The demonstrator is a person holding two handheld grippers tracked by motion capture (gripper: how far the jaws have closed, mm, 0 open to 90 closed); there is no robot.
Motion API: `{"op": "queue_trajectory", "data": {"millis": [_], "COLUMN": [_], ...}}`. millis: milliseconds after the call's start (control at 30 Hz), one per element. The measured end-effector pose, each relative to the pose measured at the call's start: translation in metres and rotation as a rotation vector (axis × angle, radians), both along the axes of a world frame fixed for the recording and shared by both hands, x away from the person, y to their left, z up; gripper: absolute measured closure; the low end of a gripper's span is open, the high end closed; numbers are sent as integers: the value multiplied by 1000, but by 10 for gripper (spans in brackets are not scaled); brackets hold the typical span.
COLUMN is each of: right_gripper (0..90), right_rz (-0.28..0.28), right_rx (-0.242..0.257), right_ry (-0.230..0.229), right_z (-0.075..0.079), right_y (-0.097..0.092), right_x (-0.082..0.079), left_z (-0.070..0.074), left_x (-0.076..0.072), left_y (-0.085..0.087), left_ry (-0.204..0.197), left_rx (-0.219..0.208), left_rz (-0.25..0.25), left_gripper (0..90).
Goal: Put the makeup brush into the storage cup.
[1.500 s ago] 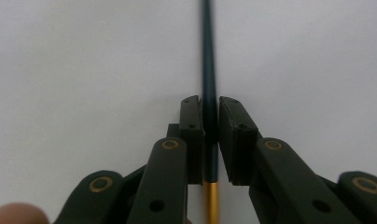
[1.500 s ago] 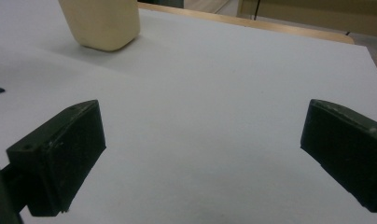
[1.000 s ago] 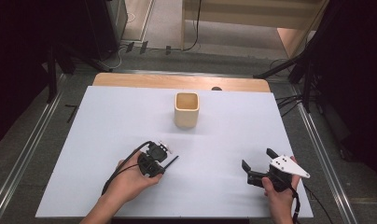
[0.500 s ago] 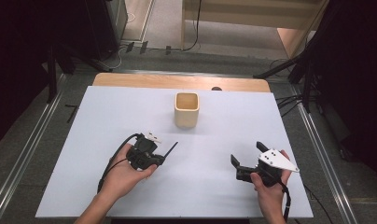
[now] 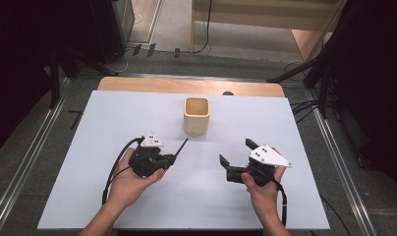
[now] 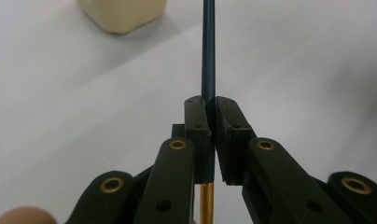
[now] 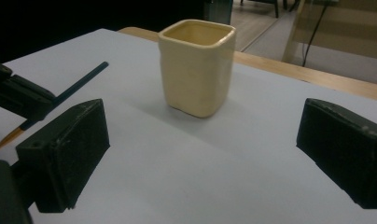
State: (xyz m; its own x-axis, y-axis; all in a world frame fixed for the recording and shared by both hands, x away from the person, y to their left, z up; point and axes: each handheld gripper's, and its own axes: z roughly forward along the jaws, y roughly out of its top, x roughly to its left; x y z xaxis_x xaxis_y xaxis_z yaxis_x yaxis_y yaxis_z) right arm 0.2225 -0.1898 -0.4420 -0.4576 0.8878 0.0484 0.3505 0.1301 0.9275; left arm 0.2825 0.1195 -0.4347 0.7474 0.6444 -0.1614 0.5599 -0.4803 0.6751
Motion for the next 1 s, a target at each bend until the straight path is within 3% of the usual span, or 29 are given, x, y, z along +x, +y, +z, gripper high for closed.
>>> {"op": "queue_trajectory", "data": {"millis": [233, 467, 600, 1000], "right_gripper": [61, 127, 139, 296], "right_rz": [62, 85, 81, 33], "right_rx": [26, 36, 98, 218], "right_ry": [-3, -2, 40, 93], "right_z": [8, 15, 17, 16], "right_y": [32, 66, 77, 94], "right_x": [10, 18, 24, 30], "left_z": [6, 8, 8, 5], "left_x": [-3, -5, -6, -13], "left_y": [5, 4, 4, 1], "left_ry": [-62, -94, -110, -162], "left_rx": [-100, -161, -185, -271], "left_rz": [28, 27, 29, 35], "left_gripper": [849, 849, 849, 849]}}
